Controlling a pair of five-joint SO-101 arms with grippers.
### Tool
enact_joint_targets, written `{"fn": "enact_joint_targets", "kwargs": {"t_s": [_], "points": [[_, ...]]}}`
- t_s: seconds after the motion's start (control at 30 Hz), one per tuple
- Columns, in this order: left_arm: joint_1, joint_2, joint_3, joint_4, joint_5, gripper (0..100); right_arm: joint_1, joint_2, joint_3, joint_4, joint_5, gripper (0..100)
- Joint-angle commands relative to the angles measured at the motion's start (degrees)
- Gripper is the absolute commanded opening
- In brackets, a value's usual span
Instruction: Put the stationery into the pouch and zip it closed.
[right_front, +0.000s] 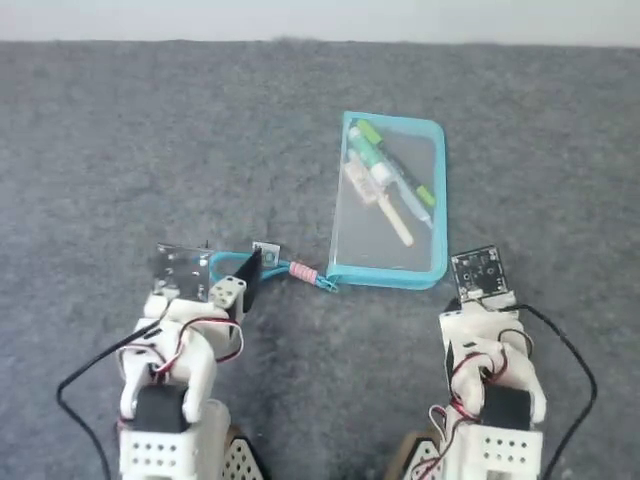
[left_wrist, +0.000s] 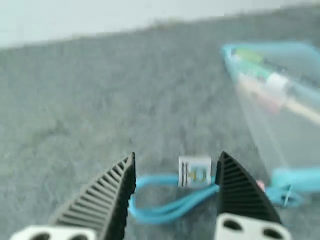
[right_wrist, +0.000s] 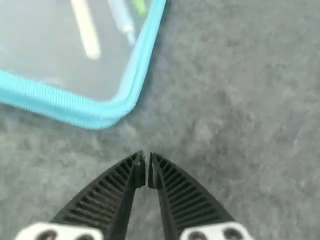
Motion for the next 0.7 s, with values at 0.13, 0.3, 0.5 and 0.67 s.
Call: {"fn": "enact_joint_targets", "kwargs": {"t_s": [0.13, 0.3, 0.5, 0.67], "points": [[-0.18, 0.35, 3.74, 1.41, -0.26, 25, 0.84, -0.66, 1.05, 1.63, 0.7, 1.7], [-0.18, 0.62, 3.74, 1.49, -0.26, 25, 0.84, -0.66, 1.05, 5.49, 0.7, 1.6], [-0.09, 0.62, 3.74, 1.58, 0.0, 25, 0.57, -0.66, 1.05, 13.41, 0.53, 1.4], [-0.09, 0.62, 3.74, 8.26, 0.0, 25, 0.57, -1.01, 1.05, 13.76, 0.62, 1.4]]}}
